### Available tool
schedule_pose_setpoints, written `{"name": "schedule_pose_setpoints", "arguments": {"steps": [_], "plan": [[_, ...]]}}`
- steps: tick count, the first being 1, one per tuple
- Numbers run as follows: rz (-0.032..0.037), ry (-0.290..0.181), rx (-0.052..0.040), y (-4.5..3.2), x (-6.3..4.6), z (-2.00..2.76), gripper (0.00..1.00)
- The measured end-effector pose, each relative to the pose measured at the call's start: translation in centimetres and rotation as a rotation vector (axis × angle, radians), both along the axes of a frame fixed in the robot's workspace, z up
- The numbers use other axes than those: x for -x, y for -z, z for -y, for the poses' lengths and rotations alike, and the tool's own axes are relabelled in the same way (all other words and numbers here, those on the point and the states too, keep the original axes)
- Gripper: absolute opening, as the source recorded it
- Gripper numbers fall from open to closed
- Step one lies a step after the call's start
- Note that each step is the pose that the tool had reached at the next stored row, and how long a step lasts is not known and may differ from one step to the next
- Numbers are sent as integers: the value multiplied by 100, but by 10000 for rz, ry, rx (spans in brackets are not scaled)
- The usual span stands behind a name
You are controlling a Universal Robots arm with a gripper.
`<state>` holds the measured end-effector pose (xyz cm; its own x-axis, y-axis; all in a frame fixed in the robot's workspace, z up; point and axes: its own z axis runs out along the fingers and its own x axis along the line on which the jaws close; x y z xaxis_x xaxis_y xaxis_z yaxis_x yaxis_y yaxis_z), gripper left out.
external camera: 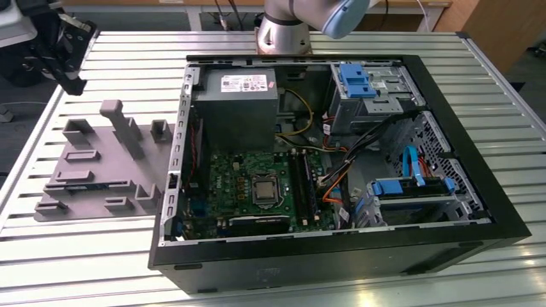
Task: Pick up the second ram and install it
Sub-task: 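Reach for the second ram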
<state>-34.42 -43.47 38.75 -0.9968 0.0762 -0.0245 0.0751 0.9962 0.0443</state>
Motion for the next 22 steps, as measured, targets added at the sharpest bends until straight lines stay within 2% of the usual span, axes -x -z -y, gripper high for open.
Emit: {"name": "schedule_pose_setpoints", "arguments": {"steps": [10, 22], "plan": [[1, 0, -1, 6, 257, 67, 11], [0, 1, -1, 8, 604, 95, 11]]}}
